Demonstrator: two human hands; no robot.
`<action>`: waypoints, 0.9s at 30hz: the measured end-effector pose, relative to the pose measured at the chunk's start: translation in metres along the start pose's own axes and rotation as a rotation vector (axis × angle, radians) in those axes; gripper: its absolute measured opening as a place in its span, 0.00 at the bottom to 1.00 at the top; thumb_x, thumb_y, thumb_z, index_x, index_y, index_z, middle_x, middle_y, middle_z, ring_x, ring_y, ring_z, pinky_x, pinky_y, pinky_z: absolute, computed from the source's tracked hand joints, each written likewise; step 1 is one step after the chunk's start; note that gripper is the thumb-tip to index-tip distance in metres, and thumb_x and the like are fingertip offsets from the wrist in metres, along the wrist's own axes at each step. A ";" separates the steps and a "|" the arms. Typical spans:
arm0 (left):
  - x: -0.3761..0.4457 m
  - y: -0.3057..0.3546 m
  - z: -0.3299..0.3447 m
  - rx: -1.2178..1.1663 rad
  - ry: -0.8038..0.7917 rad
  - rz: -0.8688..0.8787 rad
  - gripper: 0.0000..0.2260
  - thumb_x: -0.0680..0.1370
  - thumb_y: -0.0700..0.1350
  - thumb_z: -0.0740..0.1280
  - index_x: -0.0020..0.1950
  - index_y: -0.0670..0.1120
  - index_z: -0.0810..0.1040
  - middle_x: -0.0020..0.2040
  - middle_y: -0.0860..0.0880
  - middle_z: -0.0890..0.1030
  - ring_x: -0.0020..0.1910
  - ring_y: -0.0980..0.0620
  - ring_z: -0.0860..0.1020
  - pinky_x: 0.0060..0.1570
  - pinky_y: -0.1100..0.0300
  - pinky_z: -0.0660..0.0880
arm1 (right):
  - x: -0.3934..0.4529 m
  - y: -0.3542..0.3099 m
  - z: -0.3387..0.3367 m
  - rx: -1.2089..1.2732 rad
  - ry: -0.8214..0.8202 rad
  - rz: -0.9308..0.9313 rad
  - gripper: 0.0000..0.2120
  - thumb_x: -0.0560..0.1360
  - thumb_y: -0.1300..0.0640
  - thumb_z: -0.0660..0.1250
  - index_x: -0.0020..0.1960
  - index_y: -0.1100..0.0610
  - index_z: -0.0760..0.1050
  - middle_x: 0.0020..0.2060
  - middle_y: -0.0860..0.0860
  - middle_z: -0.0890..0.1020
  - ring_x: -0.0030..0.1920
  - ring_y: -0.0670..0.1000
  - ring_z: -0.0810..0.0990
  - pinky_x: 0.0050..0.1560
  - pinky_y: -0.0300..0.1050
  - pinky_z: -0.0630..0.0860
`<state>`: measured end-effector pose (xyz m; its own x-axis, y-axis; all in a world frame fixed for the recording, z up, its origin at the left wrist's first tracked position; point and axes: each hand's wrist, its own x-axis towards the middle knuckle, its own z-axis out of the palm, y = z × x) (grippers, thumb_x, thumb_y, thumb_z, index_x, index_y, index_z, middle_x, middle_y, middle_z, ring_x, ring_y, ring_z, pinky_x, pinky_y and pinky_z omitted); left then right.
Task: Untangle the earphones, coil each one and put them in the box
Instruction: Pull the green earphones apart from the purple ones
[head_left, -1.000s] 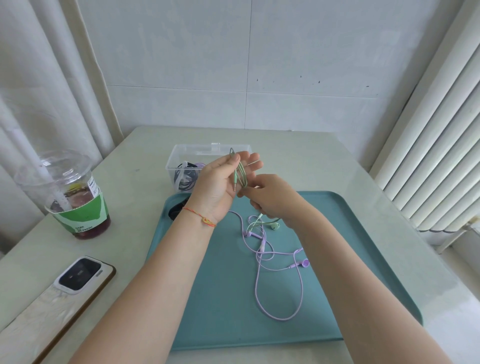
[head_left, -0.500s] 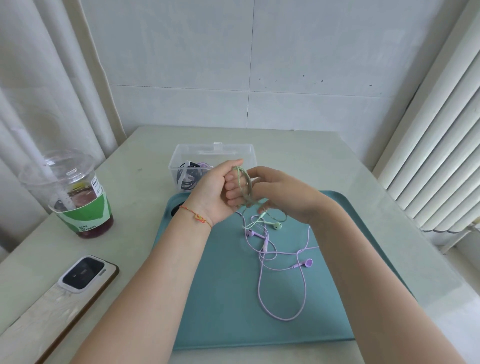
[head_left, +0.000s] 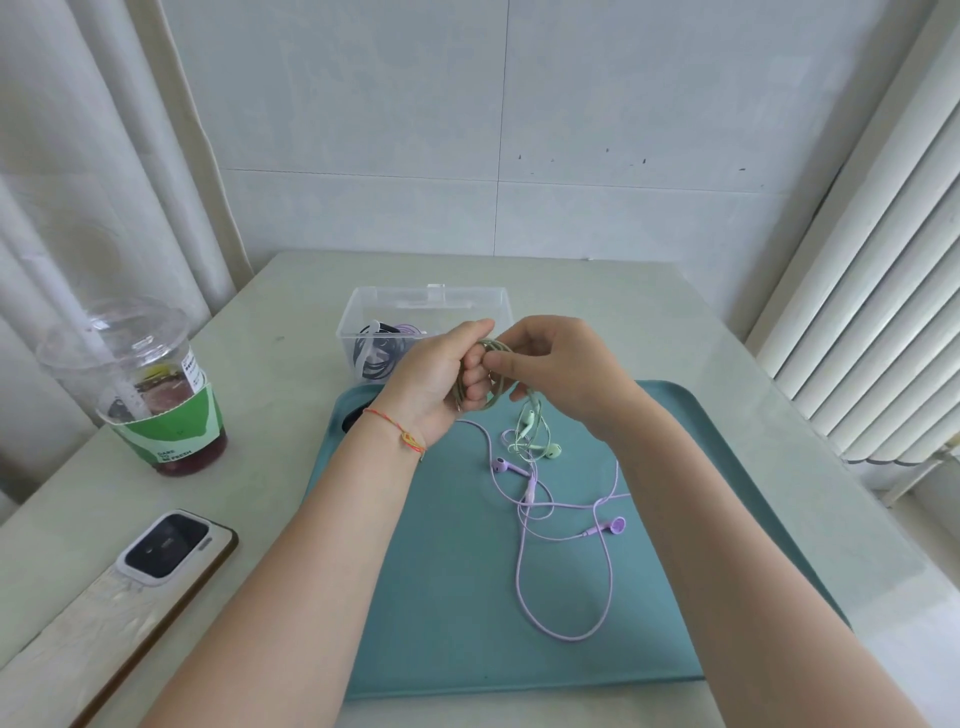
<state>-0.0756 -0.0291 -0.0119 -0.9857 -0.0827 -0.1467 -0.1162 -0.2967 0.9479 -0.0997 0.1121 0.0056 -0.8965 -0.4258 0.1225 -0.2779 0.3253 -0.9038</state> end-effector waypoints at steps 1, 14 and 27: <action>0.000 0.000 0.000 -0.001 -0.007 0.015 0.24 0.81 0.49 0.62 0.25 0.48 0.66 0.21 0.50 0.65 0.19 0.53 0.65 0.21 0.66 0.61 | 0.001 0.001 -0.001 0.016 0.003 0.002 0.06 0.74 0.60 0.71 0.47 0.62 0.80 0.38 0.55 0.85 0.35 0.48 0.81 0.38 0.40 0.79; -0.001 -0.002 -0.002 -0.098 -0.181 0.000 0.23 0.83 0.46 0.59 0.29 0.44 0.78 0.29 0.48 0.75 0.26 0.52 0.74 0.25 0.66 0.65 | -0.001 -0.002 -0.009 -0.081 0.108 -0.099 0.06 0.75 0.63 0.68 0.45 0.54 0.82 0.35 0.52 0.83 0.33 0.45 0.76 0.39 0.40 0.76; 0.000 -0.003 -0.006 -0.275 -0.328 -0.178 0.15 0.82 0.49 0.55 0.38 0.46 0.70 0.23 0.55 0.62 0.20 0.59 0.62 0.21 0.67 0.62 | -0.001 0.000 -0.020 -0.097 -0.026 -0.099 0.08 0.78 0.61 0.65 0.50 0.55 0.83 0.33 0.51 0.80 0.32 0.47 0.78 0.37 0.34 0.74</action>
<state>-0.0744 -0.0336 -0.0165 -0.9451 0.2844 -0.1609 -0.2939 -0.5244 0.7992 -0.1054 0.1299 0.0137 -0.8544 -0.4808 0.1973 -0.3977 0.3606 -0.8437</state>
